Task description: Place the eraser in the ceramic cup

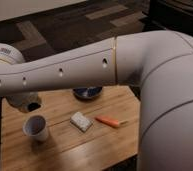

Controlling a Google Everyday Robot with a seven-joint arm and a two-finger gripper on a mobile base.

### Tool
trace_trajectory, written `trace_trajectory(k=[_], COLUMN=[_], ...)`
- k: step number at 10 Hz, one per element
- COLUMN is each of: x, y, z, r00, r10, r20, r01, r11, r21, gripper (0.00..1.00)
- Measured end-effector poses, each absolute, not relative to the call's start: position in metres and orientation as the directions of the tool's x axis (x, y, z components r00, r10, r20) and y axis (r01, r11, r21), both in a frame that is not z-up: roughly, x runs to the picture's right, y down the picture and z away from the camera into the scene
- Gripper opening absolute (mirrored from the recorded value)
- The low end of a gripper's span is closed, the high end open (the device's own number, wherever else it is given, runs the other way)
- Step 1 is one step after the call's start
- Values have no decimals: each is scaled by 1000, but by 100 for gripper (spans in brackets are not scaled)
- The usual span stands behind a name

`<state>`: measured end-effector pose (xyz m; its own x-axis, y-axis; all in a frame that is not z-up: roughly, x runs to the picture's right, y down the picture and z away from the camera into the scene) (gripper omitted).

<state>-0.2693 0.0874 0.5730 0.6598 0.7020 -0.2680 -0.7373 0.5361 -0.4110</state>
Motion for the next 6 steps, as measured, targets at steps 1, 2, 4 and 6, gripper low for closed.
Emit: trace_trajectory(k=[1, 2, 4, 6], x=[-268, -266, -271, -275], y=[92, 90, 92, 102], z=[569, 564, 551, 537], r00=[663, 669, 692, 704], r10=[691, 681, 646, 616], r20=[-289, -297, -321, -352], r01=[-735, -732, -715, -705], r11=[527, 533, 552, 553], r21=[-426, -425, -429, -443], gripper=[0, 0, 0, 0])
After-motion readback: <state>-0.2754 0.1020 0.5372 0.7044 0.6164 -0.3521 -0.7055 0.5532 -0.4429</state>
